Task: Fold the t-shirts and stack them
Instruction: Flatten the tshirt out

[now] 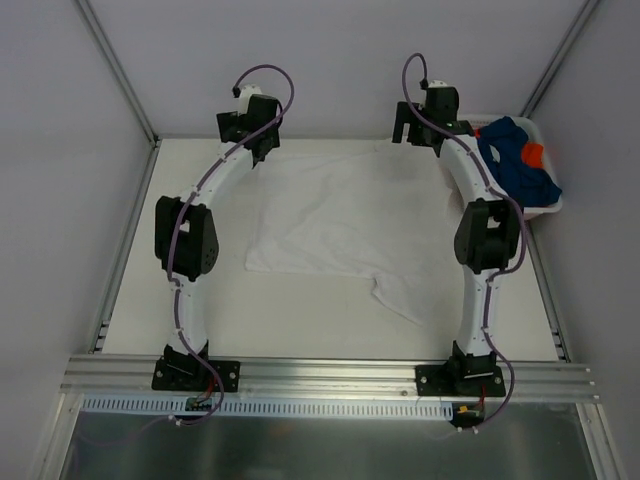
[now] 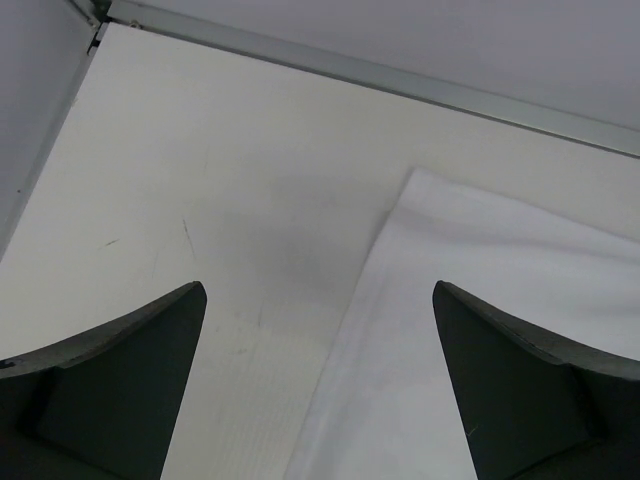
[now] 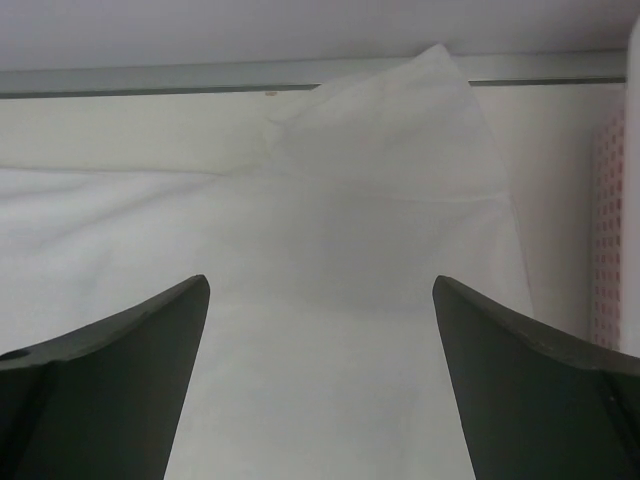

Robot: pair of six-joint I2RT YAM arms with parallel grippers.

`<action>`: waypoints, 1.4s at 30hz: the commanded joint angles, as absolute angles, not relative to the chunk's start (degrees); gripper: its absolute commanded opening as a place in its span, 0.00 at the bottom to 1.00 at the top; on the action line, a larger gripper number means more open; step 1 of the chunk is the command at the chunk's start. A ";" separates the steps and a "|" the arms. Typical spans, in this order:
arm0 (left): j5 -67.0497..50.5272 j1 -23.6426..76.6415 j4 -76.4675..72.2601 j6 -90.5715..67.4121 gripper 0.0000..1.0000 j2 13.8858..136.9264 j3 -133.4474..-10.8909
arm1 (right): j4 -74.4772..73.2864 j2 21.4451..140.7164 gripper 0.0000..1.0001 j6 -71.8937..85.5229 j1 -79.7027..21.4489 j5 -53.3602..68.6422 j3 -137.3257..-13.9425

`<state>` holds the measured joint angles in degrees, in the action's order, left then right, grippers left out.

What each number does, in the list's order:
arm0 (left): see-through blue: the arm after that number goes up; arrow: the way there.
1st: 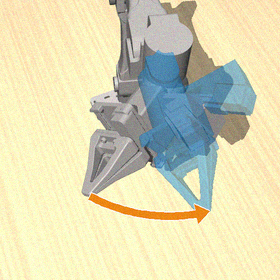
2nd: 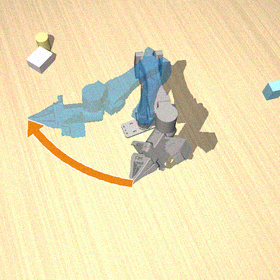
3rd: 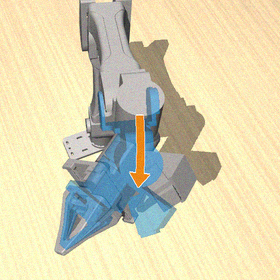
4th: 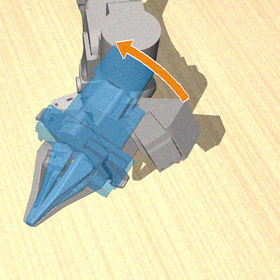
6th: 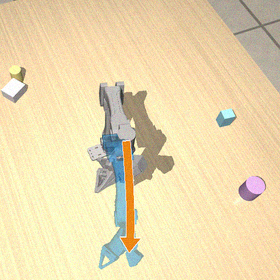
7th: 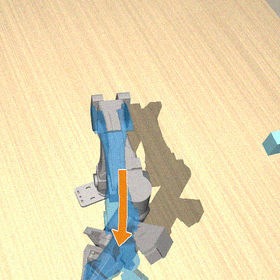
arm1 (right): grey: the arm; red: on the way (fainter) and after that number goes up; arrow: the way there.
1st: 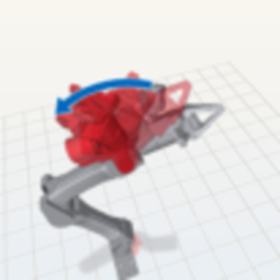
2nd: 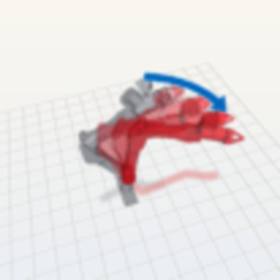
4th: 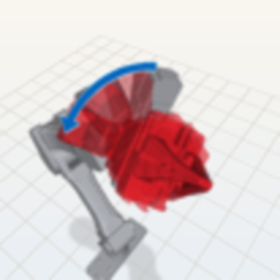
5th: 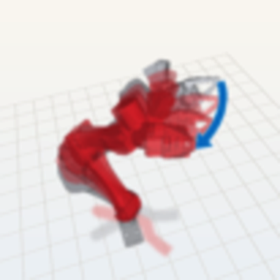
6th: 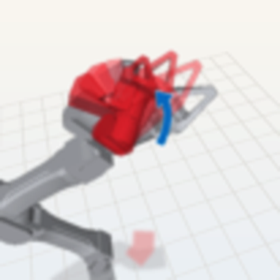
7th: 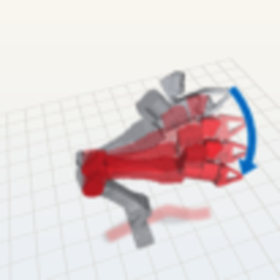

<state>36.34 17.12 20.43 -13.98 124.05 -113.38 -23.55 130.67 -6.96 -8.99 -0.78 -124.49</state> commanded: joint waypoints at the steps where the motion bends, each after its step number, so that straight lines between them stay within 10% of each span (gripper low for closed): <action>1: 36.13 23.97 19.60 -12.22 0.99 113.39 -109.53 | -19.78 115.42 1.00 -7.65 -10.19 0.97 -117.45; 18: 17.67 30.67 17.76 -29.09 0.99 95.28 -72.78 | -23.91 78.07 1.00 -1.58 -16.00 -1.58 -70.50; 33: 18.37 32.26 15.91 -30.23 0.99 92.37 -59.94 | -24.26 72.68 0.99 4.83 -19.60 -4.57 -53.45; 35: 18.37 32.43 15.56 -30.59 0.99 92.90 -59.77 | -23.73 73.82 0.77 5.18 -20.39 -5.01 -52.47; 37: 18.98 32.61 15.56 -30.50 0.91 93.08 -59.76 | -23.12 74.96 0.38 5.18 -21.00 -5.89 -51.51; 38: 19.59 32.78 15.47 -30.41 0.64 93.25 -59.85 | -23.03 75.84 0.02 5.36 -21.27 -6.93 -51.33; 41: 20.30 32.87 15.47 -30.15 0.02 93.60 -60.29 | -21.98 77.16 0.01 5.54 -21.97 -7.21 -50.71; 42: 20.56 32.96 15.47 -30.23 0.00 93.78 -60.38 | -21.54 77.95 0.01 5.71 -22.15 -7.12 -50.71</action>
<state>19.64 32.34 16.12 -29.89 93.08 -60.10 -24.08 76.64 4.51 -21.32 -5.48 -50.83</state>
